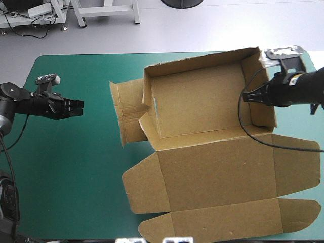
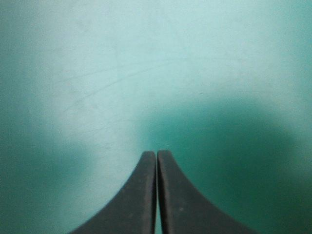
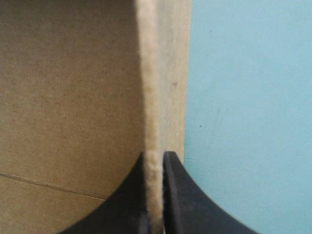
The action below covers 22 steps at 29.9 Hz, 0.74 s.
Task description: Fold the box
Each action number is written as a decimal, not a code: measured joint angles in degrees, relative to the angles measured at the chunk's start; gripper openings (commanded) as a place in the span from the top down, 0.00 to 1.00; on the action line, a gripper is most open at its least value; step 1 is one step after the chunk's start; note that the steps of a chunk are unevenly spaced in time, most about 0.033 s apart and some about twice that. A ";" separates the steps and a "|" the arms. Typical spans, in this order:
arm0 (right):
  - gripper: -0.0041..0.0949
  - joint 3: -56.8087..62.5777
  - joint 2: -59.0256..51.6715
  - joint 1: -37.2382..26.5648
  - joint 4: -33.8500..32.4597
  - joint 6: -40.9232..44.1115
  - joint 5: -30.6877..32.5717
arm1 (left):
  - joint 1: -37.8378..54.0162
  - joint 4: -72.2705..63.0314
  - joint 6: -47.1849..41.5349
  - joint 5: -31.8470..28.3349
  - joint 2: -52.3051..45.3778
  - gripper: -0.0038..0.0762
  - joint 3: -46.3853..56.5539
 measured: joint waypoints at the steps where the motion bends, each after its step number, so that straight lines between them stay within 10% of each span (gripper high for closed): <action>1: 0.98 0.00 -1.51 -1.73 2.33 -1.46 0.11 | 0.00 -1.97 1.44 0.32 0.00 0.96 0.00; 13: 0.98 -0.11 -5.88 -9.18 26.64 -11.13 -1.52 | -8.22 -17.59 11.83 2.17 0.00 0.96 2.33; 22: 0.98 -0.11 -4.89 -9.27 27.11 -11.95 -2.28 | -16.65 -18.22 13.00 0.06 -2.20 0.96 2.95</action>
